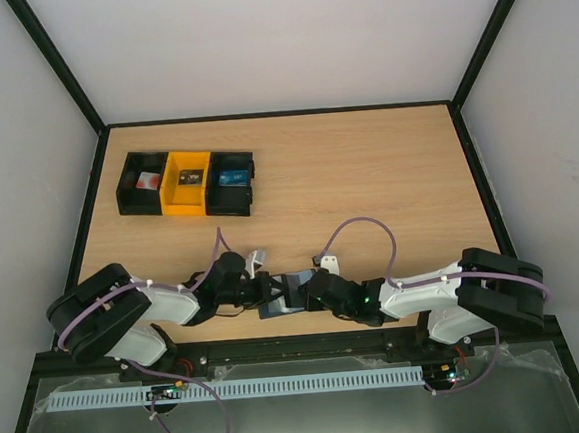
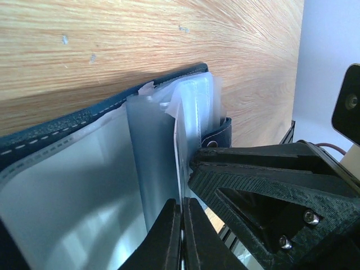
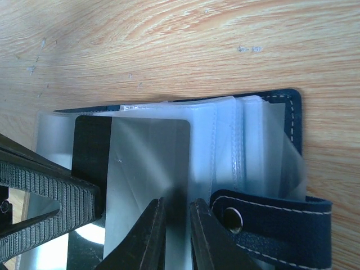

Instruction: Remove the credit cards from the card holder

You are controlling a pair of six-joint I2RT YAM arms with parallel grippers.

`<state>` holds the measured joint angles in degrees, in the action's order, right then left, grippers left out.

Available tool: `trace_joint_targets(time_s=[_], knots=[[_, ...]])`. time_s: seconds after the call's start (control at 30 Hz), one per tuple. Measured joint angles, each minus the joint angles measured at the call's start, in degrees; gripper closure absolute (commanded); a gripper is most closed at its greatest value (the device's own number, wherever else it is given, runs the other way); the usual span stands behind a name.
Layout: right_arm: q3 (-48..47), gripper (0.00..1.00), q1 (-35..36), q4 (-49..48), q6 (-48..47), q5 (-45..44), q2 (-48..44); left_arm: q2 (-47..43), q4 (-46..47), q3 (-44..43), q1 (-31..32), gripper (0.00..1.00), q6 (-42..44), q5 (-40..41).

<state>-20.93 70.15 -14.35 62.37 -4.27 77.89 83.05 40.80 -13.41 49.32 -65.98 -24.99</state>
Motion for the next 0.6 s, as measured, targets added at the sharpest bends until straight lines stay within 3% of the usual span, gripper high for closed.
trace_joint_targets(time_s=[0.27,0.6], knots=[[0.02,0.86,0.00,0.00,0.00,-0.15,0.00,-2.43,-2.89,0.31,-1.16,0.97,0.42,-0.07],[0.13,0.86,0.00,-0.22,0.00,-0.26,0.00,-12.74,-12.15,0.61,-4.48,0.97,2.62,1.36]])
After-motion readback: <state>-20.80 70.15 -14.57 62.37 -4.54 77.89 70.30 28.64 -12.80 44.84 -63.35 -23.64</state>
